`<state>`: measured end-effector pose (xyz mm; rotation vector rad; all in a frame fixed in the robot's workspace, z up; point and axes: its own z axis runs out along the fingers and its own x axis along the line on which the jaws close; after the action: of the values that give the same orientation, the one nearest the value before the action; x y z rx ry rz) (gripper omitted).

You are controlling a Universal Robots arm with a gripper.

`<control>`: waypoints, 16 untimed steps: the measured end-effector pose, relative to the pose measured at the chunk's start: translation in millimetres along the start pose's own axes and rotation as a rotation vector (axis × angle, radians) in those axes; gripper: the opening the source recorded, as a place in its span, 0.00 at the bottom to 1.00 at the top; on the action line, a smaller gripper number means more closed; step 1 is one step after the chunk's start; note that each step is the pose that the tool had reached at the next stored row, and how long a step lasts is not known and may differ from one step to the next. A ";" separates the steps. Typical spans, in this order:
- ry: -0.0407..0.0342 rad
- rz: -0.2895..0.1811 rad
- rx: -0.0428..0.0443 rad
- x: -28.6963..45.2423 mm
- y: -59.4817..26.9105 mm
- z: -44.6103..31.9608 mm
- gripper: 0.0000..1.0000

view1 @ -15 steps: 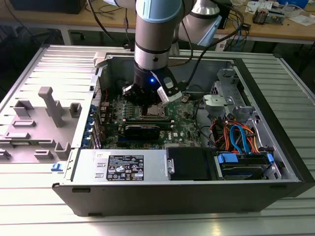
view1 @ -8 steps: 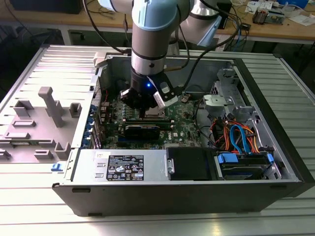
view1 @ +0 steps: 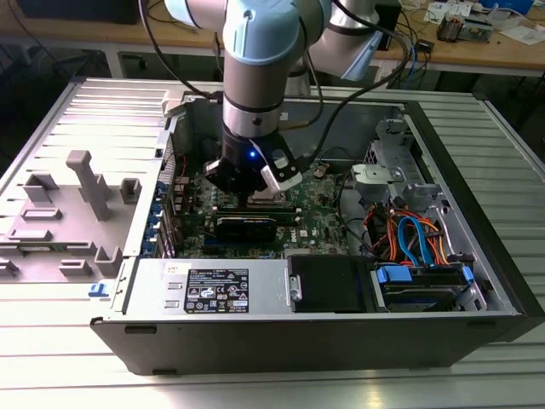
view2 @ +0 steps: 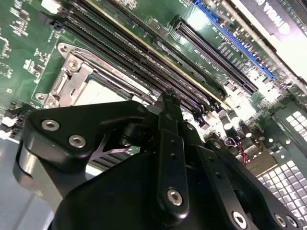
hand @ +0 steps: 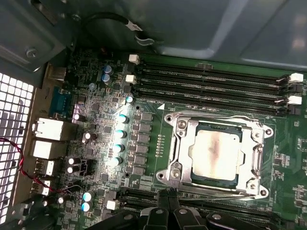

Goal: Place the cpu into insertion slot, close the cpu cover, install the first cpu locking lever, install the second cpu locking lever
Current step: 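Install the second cpu locking lever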

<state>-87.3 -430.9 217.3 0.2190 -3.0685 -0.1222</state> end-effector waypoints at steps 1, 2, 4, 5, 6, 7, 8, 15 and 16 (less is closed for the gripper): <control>-0.0002 0.000 -0.0024 0.3 0.0 1.4 0.11; -0.0005 -0.001 -0.0047 0.3 0.0 2.4 0.11; -0.0026 -0.002 -0.0191 0.3 0.4 6.5 0.11; -0.0035 -0.003 -0.0246 0.5 0.6 8.0 0.11; -0.0039 -0.003 -0.0267 0.7 0.7 9.4 0.11; -0.0041 -0.004 -0.0277 0.9 0.7 10.8 0.11; -0.0040 -0.004 -0.0291 1.4 0.6 12.2 0.11; -0.0060 -0.008 -0.0464 3.2 4.0 16.4 0.11; -0.0059 -0.008 -0.0463 3.1 4.5 16.5 0.11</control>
<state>-92.1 -425.7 201.4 0.2293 -3.0670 -0.1943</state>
